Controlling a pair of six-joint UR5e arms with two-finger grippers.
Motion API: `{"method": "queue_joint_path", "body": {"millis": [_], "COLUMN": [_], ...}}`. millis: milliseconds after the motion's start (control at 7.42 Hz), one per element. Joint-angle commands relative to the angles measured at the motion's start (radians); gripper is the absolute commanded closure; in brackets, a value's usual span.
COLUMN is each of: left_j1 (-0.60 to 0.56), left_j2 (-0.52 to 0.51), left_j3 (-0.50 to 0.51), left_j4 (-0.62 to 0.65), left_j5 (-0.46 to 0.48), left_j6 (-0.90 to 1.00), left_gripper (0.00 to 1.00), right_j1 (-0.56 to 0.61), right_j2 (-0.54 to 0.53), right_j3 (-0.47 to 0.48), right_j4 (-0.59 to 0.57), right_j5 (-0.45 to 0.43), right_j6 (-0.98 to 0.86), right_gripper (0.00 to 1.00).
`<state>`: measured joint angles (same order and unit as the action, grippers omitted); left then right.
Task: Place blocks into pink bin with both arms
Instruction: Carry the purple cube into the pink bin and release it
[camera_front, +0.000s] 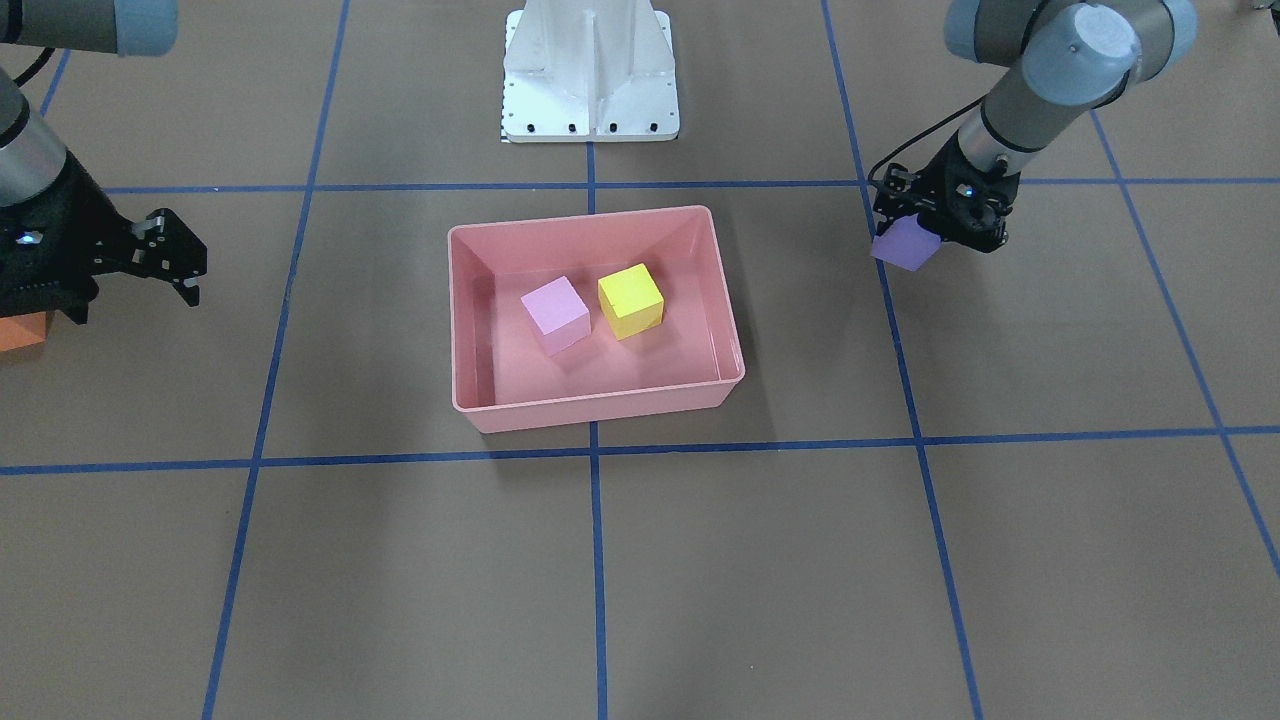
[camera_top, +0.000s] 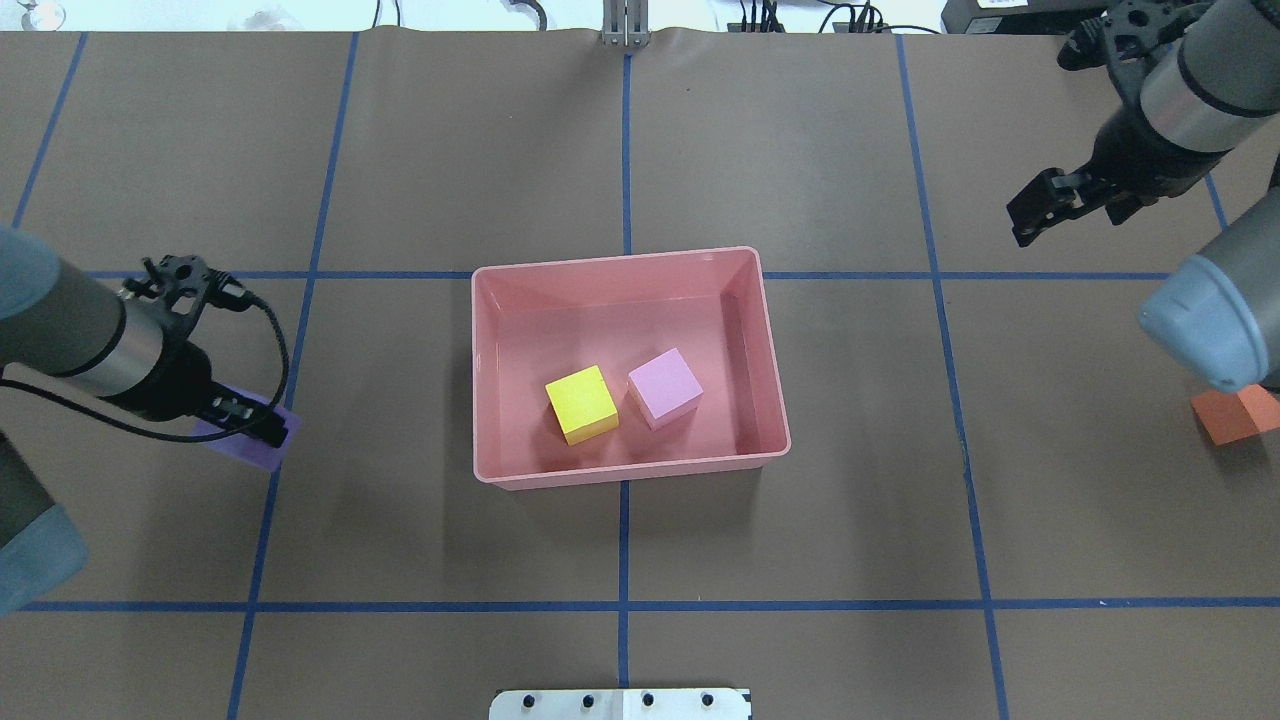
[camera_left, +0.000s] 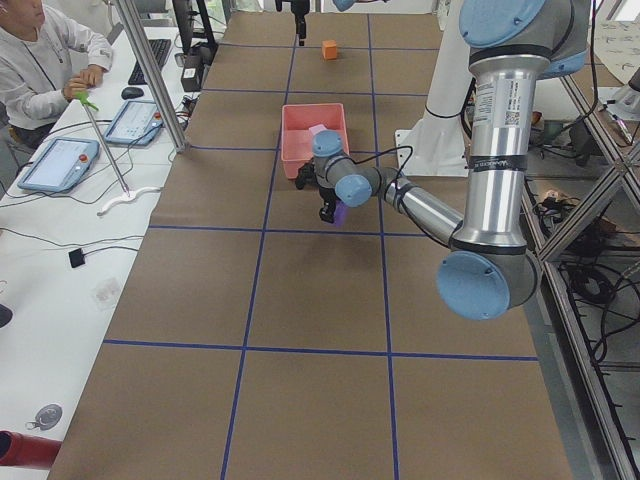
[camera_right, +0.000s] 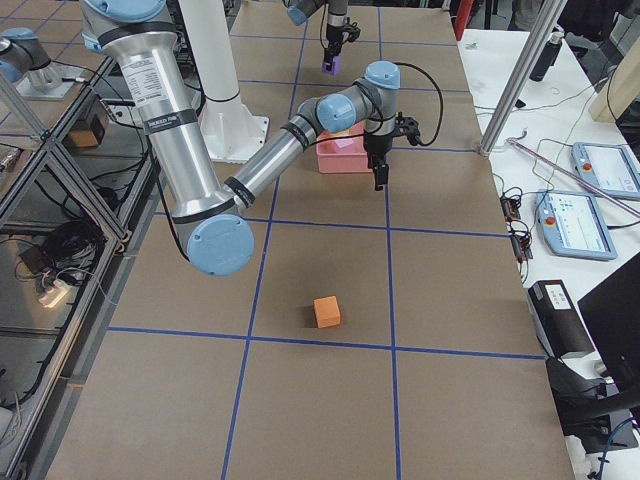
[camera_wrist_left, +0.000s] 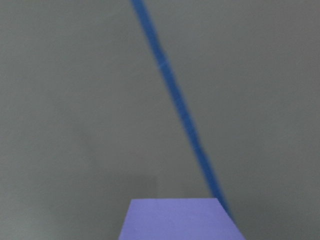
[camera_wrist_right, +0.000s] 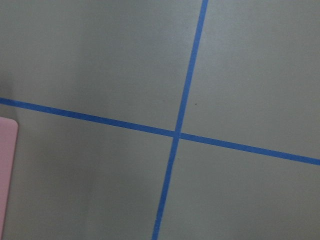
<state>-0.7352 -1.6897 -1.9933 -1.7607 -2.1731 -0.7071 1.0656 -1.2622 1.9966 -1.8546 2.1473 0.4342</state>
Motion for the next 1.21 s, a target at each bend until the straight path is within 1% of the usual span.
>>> {"method": "queue_joint_path", "body": {"millis": [0,135,270,404,539,674,809,1079], "left_j1": [0.002,0.005,0.005,0.005,0.003,0.0,0.002,0.002], "left_j2": [-0.289,-0.388,-0.512,-0.609,-0.633,-0.63,-0.631,-0.631], "left_j3": [-0.005,0.023,0.118,0.245,0.304,0.309,0.311,0.3], "left_j4": [0.278,0.344,0.345,0.34,0.336,0.336,0.336,0.337], "left_j5": [-0.002,-0.001,-0.001,0.001,0.003,0.015,0.015,0.016], "left_j6": [-0.15,-0.194,-0.309,-0.387,-0.394,-0.396,-0.396,-0.399], "left_gripper": [1.0,1.0,1.0,1.0,0.89,0.42,0.0,0.0], "right_j1": [0.104,0.125,0.146,0.17,0.181,0.186,0.194,0.224], "right_j2": [-0.116,-0.149,-0.179,-0.227,-0.264,-0.288,-0.314,-0.364], "right_j3": [-0.001,-0.004,-0.019,-0.06,-0.105,-0.134,-0.136,-0.14], "right_j4": [0.0,0.001,0.024,0.12,0.223,0.277,0.29,0.295], "right_j5": [0.052,0.054,0.08,0.115,0.124,0.126,0.126,0.124], "right_j6": [-0.226,-0.27,-0.32,-0.345,-0.345,-0.351,-0.367,-0.451], "right_gripper": [0.0,0.0,0.0,0.0,0.0,0.0,0.0,0.0]}}
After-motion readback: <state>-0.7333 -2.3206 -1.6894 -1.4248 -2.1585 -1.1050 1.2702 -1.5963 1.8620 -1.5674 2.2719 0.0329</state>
